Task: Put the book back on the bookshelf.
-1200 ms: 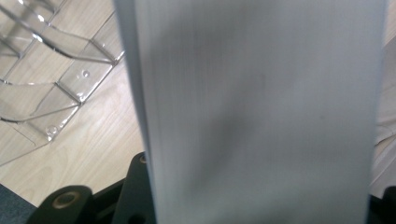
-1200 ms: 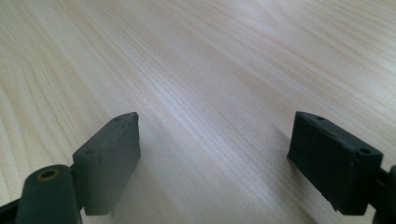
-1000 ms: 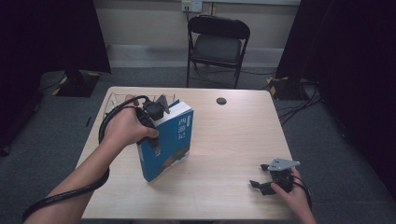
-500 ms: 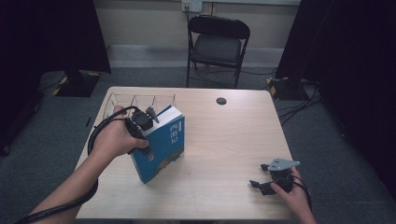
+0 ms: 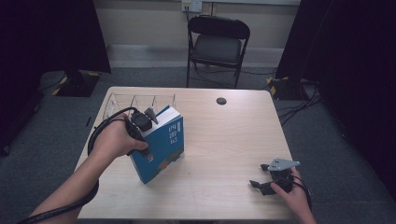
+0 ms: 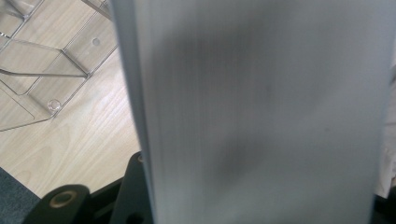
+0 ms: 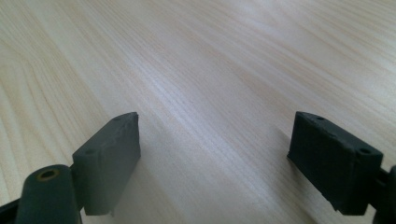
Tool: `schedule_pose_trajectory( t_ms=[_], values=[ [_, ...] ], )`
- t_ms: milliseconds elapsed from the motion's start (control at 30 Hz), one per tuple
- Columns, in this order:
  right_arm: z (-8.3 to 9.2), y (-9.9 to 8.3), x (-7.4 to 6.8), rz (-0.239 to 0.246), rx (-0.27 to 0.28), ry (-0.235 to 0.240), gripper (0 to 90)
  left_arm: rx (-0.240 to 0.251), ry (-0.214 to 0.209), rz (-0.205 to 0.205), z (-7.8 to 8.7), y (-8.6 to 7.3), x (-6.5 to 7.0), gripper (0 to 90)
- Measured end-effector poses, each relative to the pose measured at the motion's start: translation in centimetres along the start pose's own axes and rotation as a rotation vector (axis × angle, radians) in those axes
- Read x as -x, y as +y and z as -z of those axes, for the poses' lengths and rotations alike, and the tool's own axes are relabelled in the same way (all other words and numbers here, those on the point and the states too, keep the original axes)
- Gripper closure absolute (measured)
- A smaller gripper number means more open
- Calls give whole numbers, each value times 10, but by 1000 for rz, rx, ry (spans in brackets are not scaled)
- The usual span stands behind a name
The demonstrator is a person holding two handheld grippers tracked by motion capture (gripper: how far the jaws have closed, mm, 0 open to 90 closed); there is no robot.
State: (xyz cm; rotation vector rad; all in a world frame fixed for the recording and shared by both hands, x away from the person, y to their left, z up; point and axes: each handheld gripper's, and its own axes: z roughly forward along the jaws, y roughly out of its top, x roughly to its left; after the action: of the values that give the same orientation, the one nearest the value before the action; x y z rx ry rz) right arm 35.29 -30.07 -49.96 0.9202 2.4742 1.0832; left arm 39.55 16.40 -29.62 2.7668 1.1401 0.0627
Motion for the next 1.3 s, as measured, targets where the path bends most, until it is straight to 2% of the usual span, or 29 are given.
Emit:
schedule_pose_trajectory(
  t_ms=[200, 267, 400, 533, 633, 767, 1067, 1100, 1133, 1167, 1300],
  values=[
    [0, 0, 0, 0, -2, 1, 155, -18, -6, -6, 0, 1, 0, 603],
    [0, 0, 0, 0, -2, 1, 155, -33, -9, -29, 0, 2, 0, 602],
    [0, 0, 0, 0, -2, 1, 155, -45, -13, -31, 0, 2, 0, 596],
    [0, 0, 0, 0, -2, 1, 155, -56, -20, -6, -1, 2, -1, 588],
    [0, 0, 0, 0, -2, 1, 155, -91, -24, 0, -3, 3, -1, 569],
    [0, 0, 0, 0, -2, 1, 155, -85, -20, 26, -4, 3, -1, 554],
    [0, 0, 0, 0, -2, 1, 155, -81, 1, 14, -4, 3, 1, 592],
    [0, 0, 0, 0, -2, 1, 155, -71, 2, 31, -5, 3, 2, 596],
    [0, 0, 0, 0, -2, 1, 155, -79, -1, 16, -4, 3, 0, 598],
    [0, 0, 0, 0, -2, 1, 155, -70, -5, 41, -4, 3, 1, 601],
    [0, 0, 0, 0, -2, 1, 155, -79, -20, 48, -2, 4, 2, 615]
  ],
)
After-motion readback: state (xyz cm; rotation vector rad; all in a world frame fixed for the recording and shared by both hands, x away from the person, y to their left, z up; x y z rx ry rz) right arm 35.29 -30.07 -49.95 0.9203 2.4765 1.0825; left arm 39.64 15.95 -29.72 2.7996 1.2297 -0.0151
